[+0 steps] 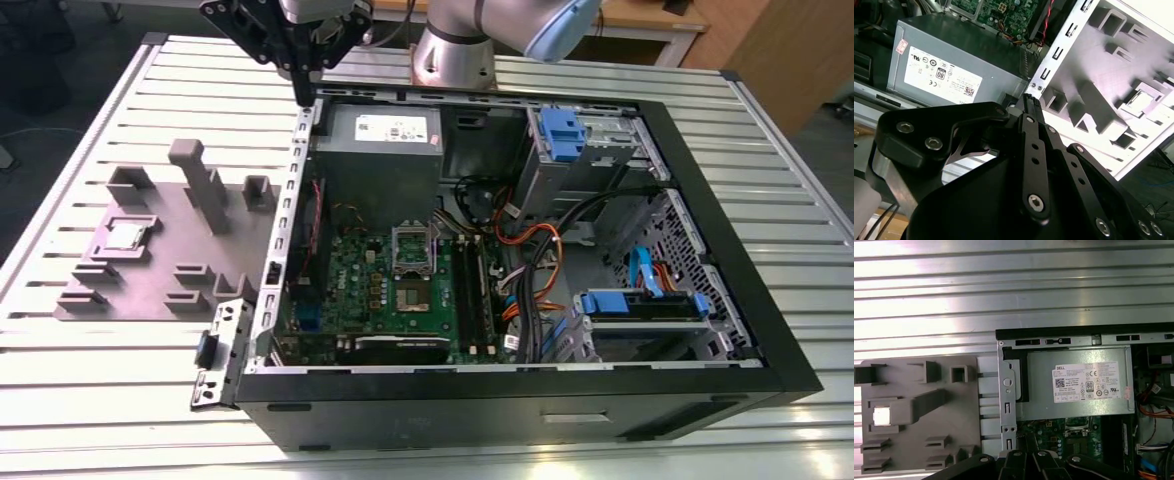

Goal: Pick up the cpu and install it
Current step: 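Reach for the cpu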

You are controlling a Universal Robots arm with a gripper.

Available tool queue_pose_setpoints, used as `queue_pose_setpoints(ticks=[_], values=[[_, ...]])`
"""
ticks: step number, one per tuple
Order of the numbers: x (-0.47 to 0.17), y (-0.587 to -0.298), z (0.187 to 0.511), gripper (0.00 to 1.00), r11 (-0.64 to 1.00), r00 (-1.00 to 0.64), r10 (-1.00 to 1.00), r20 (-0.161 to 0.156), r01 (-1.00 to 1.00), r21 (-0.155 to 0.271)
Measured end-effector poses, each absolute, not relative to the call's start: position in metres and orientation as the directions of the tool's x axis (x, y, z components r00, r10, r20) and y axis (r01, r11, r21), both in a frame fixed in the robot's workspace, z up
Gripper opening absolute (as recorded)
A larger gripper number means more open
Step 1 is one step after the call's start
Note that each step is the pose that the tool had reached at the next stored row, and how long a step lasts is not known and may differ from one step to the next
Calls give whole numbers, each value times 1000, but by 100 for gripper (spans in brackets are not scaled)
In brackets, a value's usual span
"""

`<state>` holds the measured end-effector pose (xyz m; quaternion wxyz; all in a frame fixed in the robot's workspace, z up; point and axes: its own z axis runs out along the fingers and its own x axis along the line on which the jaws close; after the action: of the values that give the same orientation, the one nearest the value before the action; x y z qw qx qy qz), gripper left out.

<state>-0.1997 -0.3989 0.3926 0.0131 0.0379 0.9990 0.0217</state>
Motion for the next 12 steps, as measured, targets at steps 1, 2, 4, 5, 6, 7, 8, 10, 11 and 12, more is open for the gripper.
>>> queue_pose_setpoints(ticks=[1, 2, 4, 5, 6, 7, 8, 10, 11, 12], values=[[-200, -399, 393, 11, 996, -997, 76, -24, 75, 44], [-200, -399, 393, 11, 996, -997, 76, -24, 75, 44], [-201, -399, 393, 11, 996, -997, 76, -24, 75, 44], [-201, -399, 393, 11, 996, -997, 76, -24, 75, 44], [-202, -399, 393, 11, 996, -997, 76, -24, 75, 44], [-202, -399, 393, 11, 996, -997, 76, -24, 75, 44], [-202, -399, 393, 11, 996, -997, 76, -24, 75, 44], [-202, -399, 393, 11, 996, -997, 76, -24, 75, 44], [-202, -399, 393, 11, 996, -997, 76, -25, 75, 44], [-203, -399, 393, 11, 996, -997, 76, -24, 75, 44]])
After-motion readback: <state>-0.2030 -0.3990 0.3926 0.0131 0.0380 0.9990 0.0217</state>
